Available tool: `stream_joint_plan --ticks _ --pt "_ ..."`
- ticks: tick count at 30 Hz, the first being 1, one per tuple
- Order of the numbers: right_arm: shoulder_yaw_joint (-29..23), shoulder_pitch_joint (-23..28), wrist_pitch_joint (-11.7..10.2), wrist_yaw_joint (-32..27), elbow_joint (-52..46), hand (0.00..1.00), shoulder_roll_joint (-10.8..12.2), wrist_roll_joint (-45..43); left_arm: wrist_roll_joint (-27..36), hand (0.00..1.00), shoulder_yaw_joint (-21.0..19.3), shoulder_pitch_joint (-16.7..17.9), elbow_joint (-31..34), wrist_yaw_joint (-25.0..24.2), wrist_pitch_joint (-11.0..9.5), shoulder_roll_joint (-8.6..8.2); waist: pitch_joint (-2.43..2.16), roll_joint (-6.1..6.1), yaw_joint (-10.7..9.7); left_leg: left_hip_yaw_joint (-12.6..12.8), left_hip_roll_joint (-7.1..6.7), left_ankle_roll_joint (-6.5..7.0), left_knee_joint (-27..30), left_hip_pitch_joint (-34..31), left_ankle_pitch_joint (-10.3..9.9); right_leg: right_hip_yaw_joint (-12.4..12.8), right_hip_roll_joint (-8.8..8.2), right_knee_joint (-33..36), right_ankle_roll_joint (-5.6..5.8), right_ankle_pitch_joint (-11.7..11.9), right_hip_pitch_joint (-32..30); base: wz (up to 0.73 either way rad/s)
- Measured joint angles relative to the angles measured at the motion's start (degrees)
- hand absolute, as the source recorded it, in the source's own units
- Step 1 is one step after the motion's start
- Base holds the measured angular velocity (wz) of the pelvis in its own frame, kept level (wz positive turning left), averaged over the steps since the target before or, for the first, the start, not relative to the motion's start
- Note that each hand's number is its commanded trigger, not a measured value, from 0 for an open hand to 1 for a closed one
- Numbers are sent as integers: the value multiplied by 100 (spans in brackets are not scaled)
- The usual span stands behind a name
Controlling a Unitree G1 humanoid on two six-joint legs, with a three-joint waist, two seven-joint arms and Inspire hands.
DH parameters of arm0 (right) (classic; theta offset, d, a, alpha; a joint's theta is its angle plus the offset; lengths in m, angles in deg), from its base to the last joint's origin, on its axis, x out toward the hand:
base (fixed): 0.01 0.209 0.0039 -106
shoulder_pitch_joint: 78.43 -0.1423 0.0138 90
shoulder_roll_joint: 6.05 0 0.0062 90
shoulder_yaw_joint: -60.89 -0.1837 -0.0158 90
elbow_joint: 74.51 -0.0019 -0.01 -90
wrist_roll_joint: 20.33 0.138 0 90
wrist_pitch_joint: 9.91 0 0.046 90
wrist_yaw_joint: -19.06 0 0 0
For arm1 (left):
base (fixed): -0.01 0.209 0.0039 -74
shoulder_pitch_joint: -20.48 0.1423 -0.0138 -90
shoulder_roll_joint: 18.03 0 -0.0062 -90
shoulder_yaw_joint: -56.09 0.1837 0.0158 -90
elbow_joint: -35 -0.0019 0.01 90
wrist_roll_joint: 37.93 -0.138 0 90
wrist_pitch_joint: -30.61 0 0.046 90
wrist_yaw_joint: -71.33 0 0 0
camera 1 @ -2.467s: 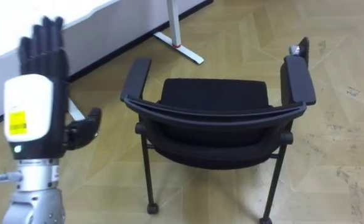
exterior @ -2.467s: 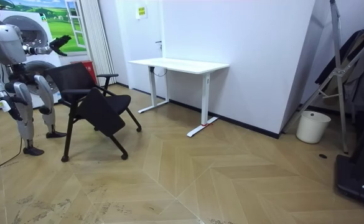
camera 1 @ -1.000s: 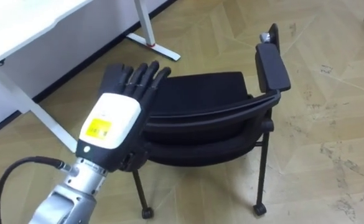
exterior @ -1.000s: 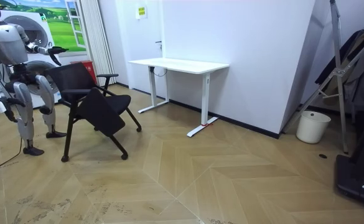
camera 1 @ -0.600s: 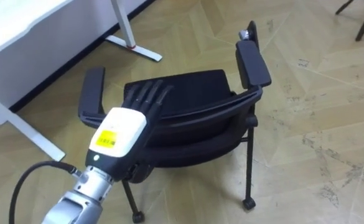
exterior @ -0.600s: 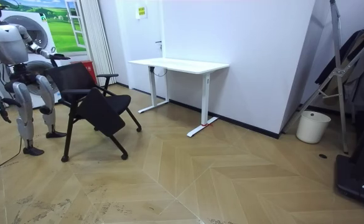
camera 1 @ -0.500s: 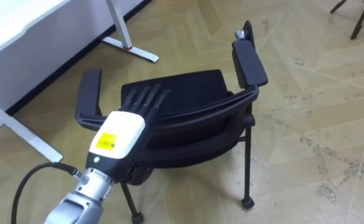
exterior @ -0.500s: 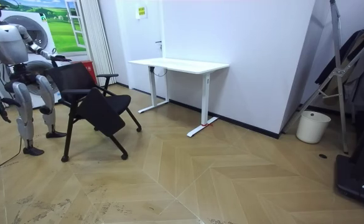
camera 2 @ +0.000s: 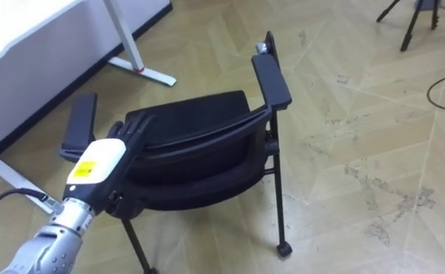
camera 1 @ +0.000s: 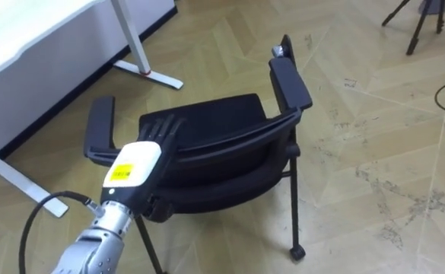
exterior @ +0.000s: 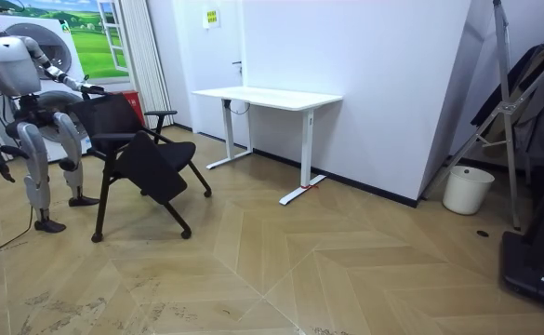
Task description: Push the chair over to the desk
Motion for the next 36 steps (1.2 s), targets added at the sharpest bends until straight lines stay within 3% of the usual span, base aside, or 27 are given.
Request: stream_joint_plan --ticks 3,7,21,36 --pt "-43 40 -5 -129 -162 0 -3 18 113 0 0 -84 -144 33 -7 3 48 84 -2 6 34 -25 -9 1 -17 -1 34 0 -8 24 -6 -1" --pt "-42 59 -2 -173 -163 0 -1 75 261 0 -5 -125 -178 36 -21 31 48 144 1 25 40 -26 -21 6 -18 152 67 -15 -9 23 -13 -1" --pt "-43 57 -8 -294 -160 0 5 59 381 0 -185 -438 -579 61 -31 116 69 105 -33 123 33 -25 -21 -5 -17 279 68 -85 -13 26 -49 -3" --pt "-43 56 -2 -219 -160 0 9 58 380 0 -186 -472 -590 54 34 117 58 120 -142 137 32 -25 -21 -17 -17 318 68 -93 -14 26 -83 0"
